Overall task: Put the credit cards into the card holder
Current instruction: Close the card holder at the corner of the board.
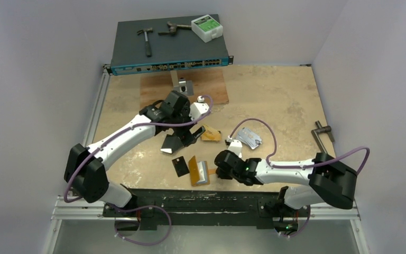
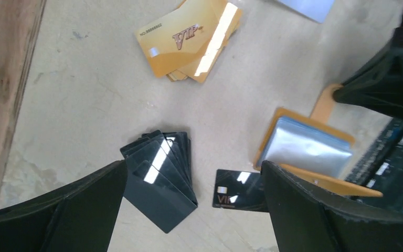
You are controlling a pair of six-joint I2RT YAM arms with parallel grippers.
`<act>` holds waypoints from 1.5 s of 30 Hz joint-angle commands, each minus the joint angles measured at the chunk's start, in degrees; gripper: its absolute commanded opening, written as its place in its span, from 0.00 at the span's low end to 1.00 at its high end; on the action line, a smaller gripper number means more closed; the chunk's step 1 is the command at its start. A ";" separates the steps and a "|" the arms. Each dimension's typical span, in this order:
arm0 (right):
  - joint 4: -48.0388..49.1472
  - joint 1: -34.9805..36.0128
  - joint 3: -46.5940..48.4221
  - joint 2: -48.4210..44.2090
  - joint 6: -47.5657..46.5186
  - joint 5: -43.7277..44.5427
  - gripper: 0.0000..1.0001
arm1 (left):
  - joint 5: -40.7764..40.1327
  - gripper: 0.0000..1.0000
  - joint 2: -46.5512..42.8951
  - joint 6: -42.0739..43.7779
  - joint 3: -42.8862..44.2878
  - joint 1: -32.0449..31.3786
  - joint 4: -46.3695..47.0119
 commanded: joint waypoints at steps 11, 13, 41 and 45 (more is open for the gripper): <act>-4.04 0.12 -8.36 -6.79 15.53 -2.36 0.00 | 21.49 0.78 -4.94 17.43 -7.60 1.18 -13.29; -2.92 0.09 -10.11 -8.23 17.61 -2.68 0.00 | 20.71 0.74 -3.35 17.41 -7.98 -1.90 -12.09; 8.01 0.04 -21.56 -22.12 27.10 -4.60 0.05 | 11.05 0.54 19.70 8.36 0.43 -15.44 -0.42; 8.86 -0.21 -21.39 -23.03 26.81 -4.82 0.23 | 10.50 0.54 19.13 8.08 -0.76 -16.23 0.79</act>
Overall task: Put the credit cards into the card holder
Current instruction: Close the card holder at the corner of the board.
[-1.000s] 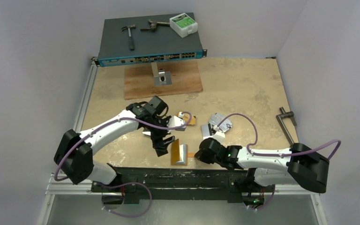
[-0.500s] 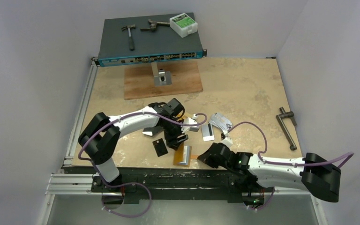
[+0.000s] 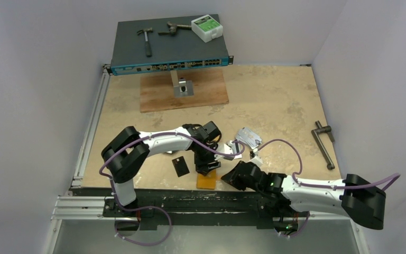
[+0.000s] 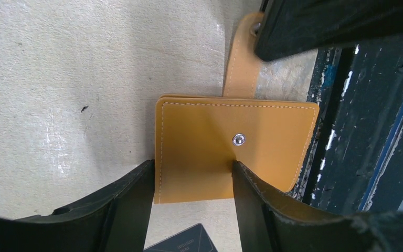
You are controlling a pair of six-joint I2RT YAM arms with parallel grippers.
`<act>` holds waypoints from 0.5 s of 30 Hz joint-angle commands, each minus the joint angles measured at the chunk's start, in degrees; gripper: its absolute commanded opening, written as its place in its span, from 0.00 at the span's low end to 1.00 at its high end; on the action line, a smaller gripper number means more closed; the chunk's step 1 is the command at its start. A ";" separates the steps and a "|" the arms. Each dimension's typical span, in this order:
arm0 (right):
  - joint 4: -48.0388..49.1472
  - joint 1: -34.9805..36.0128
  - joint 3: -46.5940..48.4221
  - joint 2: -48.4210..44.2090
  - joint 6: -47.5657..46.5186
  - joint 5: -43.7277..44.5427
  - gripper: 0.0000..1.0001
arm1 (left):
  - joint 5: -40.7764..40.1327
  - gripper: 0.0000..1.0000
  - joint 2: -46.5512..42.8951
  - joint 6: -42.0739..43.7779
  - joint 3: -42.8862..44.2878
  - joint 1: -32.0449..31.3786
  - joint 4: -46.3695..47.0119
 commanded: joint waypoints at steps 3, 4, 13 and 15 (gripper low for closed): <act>-3.71 -1.05 -0.79 -3.90 1.03 0.15 0.35 | -4.09 0.53 0.40 -0.69 0.30 -1.55 1.32; -5.49 -1.32 -0.87 -5.65 1.08 0.47 0.38 | -4.73 0.53 0.55 -0.63 0.44 -1.81 1.12; -13.85 -3.09 0.11 -16.33 -2.20 2.86 0.41 | -6.66 0.50 1.49 -0.34 0.99 -2.78 0.60; -13.78 -3.21 1.96 -14.10 -4.65 2.65 0.41 | -6.66 0.48 1.50 -0.51 0.91 -2.79 0.83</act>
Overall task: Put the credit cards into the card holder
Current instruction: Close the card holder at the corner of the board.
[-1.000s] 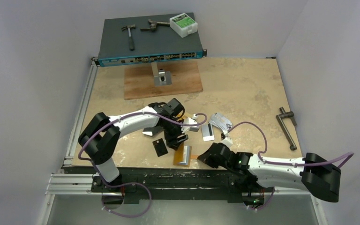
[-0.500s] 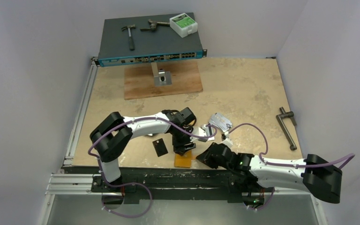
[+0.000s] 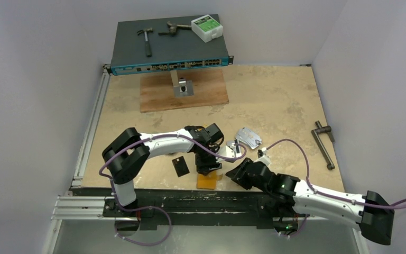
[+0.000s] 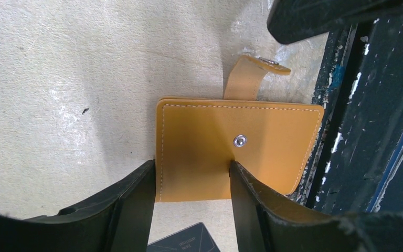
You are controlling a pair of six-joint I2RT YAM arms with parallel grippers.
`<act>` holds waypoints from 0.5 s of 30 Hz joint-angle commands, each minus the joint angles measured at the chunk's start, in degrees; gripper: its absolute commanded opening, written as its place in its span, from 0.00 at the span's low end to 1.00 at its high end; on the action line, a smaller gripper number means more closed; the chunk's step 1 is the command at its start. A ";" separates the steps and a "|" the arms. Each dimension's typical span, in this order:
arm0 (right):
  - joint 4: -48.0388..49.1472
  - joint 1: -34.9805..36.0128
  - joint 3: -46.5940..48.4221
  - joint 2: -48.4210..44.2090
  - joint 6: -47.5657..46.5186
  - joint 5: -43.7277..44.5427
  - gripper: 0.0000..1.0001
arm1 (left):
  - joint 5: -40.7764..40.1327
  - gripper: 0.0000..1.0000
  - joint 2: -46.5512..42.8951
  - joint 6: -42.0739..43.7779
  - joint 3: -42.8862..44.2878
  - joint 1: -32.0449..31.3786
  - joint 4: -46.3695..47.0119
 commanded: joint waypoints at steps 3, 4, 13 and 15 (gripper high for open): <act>-2.44 -0.99 6.75 7.35 -7.03 1.60 0.41 | -2.71 0.46 1.57 -0.25 0.41 -0.55 1.37; -1.90 -1.17 8.03 9.21 -8.11 1.17 0.42 | -2.72 0.44 1.65 -0.31 0.45 -0.53 1.42; -1.01 -1.16 9.73 7.46 -10.04 1.20 0.47 | 2.40 0.33 1.16 -2.48 0.69 1.42 0.82; -0.77 -1.19 7.53 4.49 -9.02 1.89 0.47 | 3.71 0.31 0.87 -3.23 1.07 2.75 0.23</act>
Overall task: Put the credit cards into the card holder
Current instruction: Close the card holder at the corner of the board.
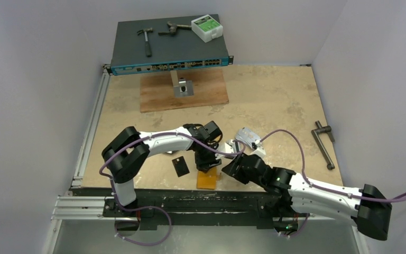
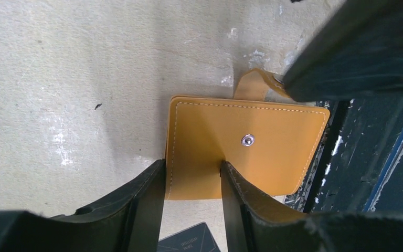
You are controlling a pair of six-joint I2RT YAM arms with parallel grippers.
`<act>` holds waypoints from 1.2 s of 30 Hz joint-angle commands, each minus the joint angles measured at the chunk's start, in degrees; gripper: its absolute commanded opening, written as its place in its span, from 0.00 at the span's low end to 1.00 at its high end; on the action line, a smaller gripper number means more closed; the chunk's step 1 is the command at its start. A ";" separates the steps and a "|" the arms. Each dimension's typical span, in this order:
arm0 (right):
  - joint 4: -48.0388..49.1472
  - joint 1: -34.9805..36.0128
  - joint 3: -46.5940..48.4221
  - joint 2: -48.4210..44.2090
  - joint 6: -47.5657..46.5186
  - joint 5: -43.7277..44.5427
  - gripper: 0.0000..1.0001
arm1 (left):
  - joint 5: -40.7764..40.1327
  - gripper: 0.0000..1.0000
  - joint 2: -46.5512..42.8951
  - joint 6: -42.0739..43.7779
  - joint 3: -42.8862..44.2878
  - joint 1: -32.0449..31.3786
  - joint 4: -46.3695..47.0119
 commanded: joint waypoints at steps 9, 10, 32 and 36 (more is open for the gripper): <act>7.12 -0.01 -2.31 -1.75 -0.82 -1.03 0.46 | 12.26 0.40 -9.10 -4.64 5.00 14.03 -4.81; 5.99 -0.01 -0.52 -0.08 -1.70 -1.09 0.46 | 12.31 0.45 -10.76 -4.43 5.02 14.75 -4.98; -2.15 -3.06 14.29 14.16 -13.46 -6.80 0.48 | 13.11 1.00 -29.18 6.81 -13.61 22.41 12.71; -2.92 -5.03 15.51 16.41 -15.62 -9.50 0.48 | 11.17 1.00 -27.83 17.00 -13.72 19.80 5.13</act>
